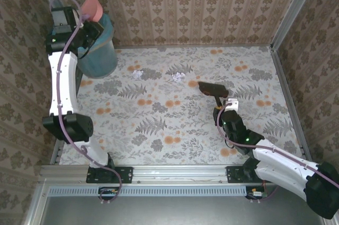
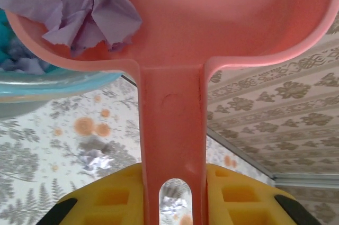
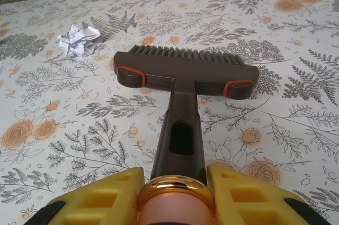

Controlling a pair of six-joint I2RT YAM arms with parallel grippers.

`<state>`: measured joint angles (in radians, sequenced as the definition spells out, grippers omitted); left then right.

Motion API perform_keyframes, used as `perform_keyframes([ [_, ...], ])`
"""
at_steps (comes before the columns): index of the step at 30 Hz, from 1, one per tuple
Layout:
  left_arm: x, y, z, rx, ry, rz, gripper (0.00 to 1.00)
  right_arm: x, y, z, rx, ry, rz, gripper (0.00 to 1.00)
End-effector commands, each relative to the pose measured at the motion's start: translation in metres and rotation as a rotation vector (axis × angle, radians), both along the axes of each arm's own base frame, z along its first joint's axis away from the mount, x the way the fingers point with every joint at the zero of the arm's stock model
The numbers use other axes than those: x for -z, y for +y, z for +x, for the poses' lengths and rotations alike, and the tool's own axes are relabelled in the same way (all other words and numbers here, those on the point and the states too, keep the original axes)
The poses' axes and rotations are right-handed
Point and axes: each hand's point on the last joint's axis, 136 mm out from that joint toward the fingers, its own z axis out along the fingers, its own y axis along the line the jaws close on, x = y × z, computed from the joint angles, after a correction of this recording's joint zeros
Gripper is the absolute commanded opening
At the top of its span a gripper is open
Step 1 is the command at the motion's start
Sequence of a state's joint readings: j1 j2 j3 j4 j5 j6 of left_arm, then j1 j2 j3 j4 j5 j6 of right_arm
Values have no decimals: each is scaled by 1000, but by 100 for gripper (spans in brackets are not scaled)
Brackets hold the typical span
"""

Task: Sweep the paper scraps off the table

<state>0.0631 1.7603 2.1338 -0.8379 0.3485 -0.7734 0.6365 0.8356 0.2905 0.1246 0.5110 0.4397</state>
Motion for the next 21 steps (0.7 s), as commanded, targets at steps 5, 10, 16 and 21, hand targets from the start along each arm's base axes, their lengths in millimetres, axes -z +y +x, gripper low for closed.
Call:
perform_keyframes([
  [5, -23, 0, 29, 75, -33, -288, 0, -4, -1, 2, -6, -23, -1, 0],
  [10, -30, 5, 49, 91, -60, -431, 0, -4, 0, 2, -12, -21, 9, 0],
  [16, -37, 8, 63, 83, -79, -491, 0, -3, -2, 1, -5, -15, 8, 0],
  [21, -32, 12, 69, 67, -65, -543, 0, -4, -5, 1, 4, -22, 14, 0],
])
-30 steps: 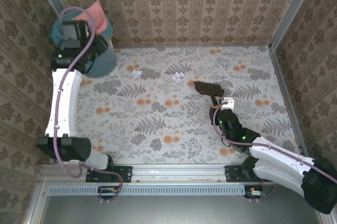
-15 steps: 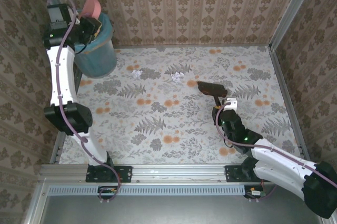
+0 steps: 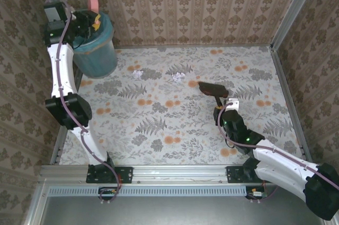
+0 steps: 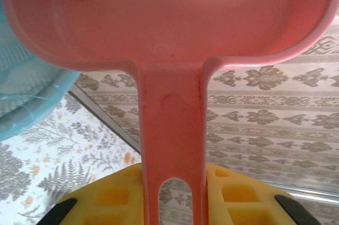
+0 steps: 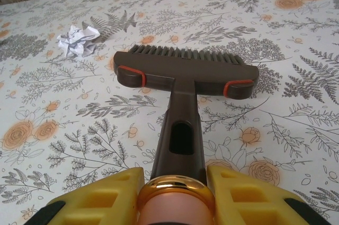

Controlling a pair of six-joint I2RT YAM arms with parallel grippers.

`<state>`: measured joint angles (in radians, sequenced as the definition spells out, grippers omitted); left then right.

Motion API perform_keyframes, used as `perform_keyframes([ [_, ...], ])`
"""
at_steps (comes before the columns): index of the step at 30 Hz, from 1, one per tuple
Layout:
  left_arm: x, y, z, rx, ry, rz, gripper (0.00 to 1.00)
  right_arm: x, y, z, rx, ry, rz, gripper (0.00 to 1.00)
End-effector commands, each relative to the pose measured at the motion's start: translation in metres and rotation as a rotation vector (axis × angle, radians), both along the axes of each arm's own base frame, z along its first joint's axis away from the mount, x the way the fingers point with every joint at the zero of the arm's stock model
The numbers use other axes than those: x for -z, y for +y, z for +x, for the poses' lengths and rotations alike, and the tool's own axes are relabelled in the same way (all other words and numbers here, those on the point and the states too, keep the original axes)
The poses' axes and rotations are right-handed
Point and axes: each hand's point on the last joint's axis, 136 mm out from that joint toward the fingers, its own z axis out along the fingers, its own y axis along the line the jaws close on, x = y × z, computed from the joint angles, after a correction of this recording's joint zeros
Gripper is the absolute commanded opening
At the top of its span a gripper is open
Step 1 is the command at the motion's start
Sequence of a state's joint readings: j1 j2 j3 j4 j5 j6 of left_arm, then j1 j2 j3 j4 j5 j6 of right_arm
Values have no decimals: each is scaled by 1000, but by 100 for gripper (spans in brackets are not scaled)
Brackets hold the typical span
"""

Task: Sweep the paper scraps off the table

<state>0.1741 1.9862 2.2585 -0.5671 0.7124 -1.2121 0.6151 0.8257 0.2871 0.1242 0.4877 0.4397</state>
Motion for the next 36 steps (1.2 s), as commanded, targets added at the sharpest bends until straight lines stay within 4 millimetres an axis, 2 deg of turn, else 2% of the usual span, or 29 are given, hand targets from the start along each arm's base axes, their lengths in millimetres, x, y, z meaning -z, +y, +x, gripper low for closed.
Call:
perform_keyframes([
  [1, -22, 2, 2, 8, -64, -48, 0, -4, -3, 0, 4, -24, 4, 0],
  [11, -17, -3, 8, 44, -63, -112, 0, -7, -4, 0, 11, -30, 30, 0],
  [20, -23, -7, -17, 49, -87, -58, 0, -4, -10, 1, 48, -8, 58, 0],
  [23, -29, -15, -30, 53, -106, -42, 0, -1, -11, 2, 63, 0, 72, 0],
  [30, -45, -58, -68, 79, -186, 0, 0, 2, -12, 3, 78, 14, 88, 0],
  [33, -45, -88, -84, 118, -211, 43, 0, 2, -14, 3, 85, 14, 90, 0],
  [36, -36, -121, -102, 158, -227, 98, 0, 1, -17, 2, 94, 9, 91, 0],
])
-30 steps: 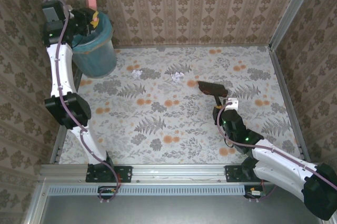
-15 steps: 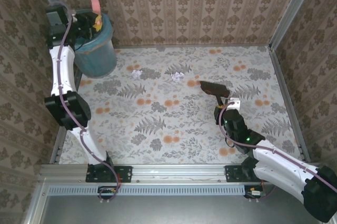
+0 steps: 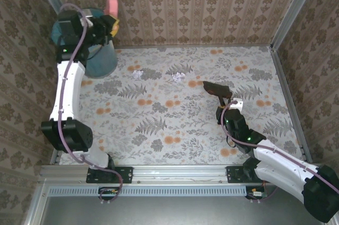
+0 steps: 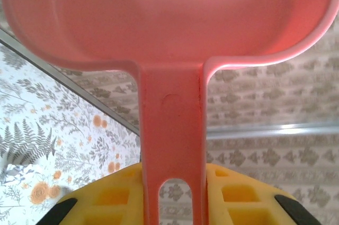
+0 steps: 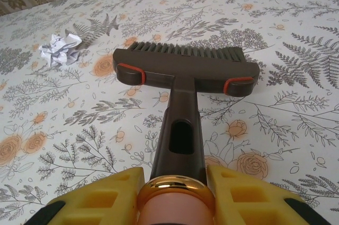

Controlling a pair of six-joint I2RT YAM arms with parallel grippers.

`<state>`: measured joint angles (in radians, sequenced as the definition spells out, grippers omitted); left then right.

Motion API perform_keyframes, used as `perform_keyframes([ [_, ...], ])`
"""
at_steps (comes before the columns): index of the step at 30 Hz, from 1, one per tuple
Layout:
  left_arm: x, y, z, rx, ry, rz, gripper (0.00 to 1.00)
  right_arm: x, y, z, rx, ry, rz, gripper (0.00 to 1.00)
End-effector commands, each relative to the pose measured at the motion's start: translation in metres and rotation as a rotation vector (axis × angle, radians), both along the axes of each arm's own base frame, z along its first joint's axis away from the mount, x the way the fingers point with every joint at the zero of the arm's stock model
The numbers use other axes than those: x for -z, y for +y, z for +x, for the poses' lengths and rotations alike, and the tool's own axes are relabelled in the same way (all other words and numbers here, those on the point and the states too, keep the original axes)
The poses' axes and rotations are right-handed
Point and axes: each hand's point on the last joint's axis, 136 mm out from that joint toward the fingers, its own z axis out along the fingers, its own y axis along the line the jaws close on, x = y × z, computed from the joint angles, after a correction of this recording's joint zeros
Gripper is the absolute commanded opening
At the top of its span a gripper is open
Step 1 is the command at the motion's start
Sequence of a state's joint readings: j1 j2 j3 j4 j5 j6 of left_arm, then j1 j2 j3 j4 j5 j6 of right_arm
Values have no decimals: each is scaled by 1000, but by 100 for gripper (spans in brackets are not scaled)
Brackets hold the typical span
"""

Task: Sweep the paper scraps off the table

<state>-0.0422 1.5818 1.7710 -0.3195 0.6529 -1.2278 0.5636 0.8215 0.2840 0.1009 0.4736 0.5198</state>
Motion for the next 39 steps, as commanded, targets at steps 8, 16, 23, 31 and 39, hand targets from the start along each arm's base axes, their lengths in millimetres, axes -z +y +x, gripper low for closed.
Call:
perform_keyframes([
  [8, 53, -111, -56, 195, -94, 263, 0, -5, -16, -3, 63, -30, 29, 0],
  [16, 145, -196, -128, 485, -79, 573, 0, -3, -27, -6, 98, -34, 21, 0],
  [23, 216, -219, -184, 661, -85, 855, 0, -3, -34, -8, 120, -44, 16, 0],
  [31, 292, -214, -225, 803, -67, 1110, 0, -5, -42, -11, 140, -63, 16, 0],
  [39, 330, -189, -218, 790, -74, 1267, 0, -4, -48, -13, 166, -67, 16, 0],
])
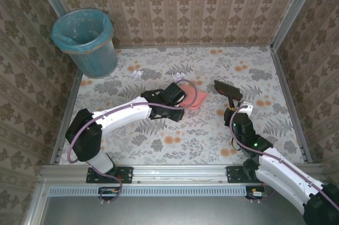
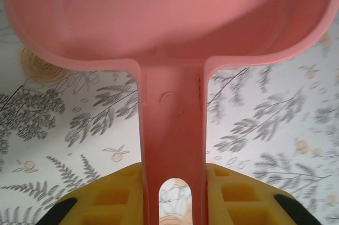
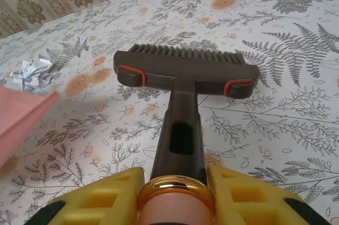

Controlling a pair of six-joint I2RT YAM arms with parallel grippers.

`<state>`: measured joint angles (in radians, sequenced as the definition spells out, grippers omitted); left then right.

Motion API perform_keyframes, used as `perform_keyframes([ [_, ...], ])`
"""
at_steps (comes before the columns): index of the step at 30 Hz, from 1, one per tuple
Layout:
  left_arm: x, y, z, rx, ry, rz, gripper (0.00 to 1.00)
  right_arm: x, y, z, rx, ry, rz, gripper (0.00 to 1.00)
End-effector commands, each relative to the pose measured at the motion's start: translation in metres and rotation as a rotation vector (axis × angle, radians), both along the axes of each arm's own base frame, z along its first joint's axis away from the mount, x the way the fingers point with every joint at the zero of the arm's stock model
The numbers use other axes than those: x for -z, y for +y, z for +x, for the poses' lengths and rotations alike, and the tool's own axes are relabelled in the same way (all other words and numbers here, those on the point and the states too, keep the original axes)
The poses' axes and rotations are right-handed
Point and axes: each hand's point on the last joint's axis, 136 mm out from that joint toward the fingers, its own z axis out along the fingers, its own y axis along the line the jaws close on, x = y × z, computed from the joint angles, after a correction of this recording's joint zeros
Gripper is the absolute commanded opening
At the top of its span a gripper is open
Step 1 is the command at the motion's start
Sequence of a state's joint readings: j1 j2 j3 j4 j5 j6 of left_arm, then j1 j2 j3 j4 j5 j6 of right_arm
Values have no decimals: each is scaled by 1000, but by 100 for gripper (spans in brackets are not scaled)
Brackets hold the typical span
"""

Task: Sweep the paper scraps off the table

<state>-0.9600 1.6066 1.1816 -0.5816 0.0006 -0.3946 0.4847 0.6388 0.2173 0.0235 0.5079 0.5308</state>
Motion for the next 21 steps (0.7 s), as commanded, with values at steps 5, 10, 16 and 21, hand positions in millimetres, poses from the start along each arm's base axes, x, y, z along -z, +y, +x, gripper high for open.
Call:
perform_keyframes([
  [5, 16, 27, 14, -23, -64, 142, 0, -1, -14, -2, 77, -22, 8, 0],
  [10, 24, 46, 23, -103, -15, 168, 0, -5, -18, -3, 103, -14, 9, 0],
  [16, 33, 69, 34, -193, 18, 202, 0, -30, -15, 0, 107, 8, 20, 0],
  [21, 40, 83, 43, -253, 52, 184, 0, -61, 5, 19, 45, 47, 24, 0],
])
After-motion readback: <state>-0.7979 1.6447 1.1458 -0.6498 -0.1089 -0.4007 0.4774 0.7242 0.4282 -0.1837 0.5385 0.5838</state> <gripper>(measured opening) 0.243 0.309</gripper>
